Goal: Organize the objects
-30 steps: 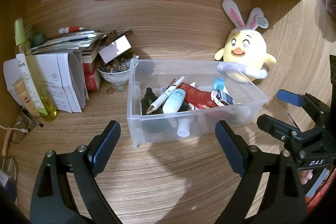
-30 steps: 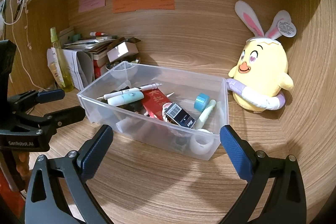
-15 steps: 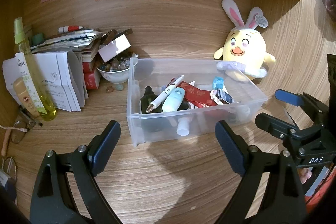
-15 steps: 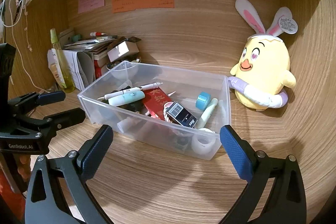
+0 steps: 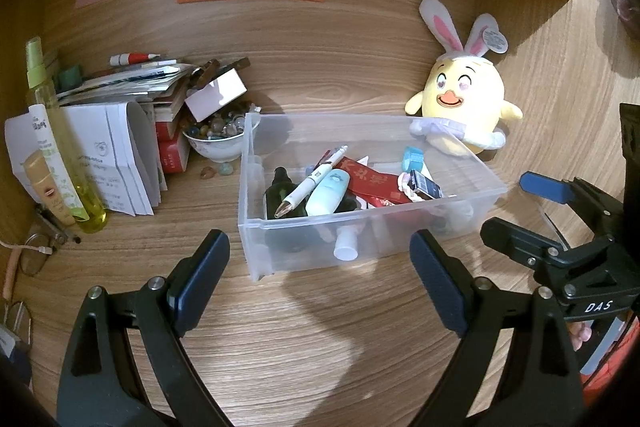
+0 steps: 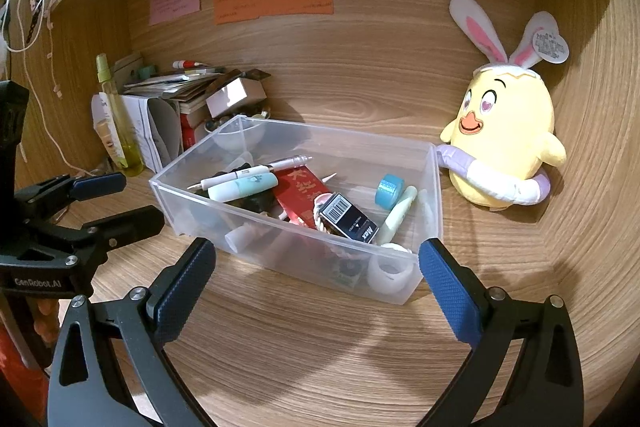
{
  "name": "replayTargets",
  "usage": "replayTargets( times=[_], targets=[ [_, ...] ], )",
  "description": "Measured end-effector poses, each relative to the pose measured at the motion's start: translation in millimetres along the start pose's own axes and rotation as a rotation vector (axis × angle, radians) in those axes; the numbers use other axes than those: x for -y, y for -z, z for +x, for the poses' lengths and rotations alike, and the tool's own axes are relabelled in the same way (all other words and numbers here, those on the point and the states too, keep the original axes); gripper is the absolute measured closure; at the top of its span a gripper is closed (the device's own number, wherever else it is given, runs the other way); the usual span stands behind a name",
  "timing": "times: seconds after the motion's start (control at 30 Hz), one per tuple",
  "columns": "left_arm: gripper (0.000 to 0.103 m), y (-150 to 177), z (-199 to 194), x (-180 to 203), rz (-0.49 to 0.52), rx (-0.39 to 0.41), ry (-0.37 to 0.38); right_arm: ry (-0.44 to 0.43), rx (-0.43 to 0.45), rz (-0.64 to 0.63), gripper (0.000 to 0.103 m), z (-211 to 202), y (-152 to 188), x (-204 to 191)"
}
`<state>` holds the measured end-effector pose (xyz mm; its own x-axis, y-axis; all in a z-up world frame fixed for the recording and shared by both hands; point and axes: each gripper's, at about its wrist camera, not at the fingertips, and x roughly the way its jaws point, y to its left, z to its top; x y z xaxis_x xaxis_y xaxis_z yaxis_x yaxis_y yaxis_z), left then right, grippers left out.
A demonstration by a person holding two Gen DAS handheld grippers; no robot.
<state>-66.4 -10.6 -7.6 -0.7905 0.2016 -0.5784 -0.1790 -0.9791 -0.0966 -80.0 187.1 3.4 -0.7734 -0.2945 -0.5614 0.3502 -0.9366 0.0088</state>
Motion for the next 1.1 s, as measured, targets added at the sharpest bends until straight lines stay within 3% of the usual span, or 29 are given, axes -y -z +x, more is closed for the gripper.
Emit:
replayTargets(
  times=[1.1],
  targets=[
    [0.011, -0.4, 2.9, 4.6, 0.002, -0.005, 0.005, 0.009, 0.022, 0.055, 0.001, -8.7, -3.1, 21.4]
  ],
)
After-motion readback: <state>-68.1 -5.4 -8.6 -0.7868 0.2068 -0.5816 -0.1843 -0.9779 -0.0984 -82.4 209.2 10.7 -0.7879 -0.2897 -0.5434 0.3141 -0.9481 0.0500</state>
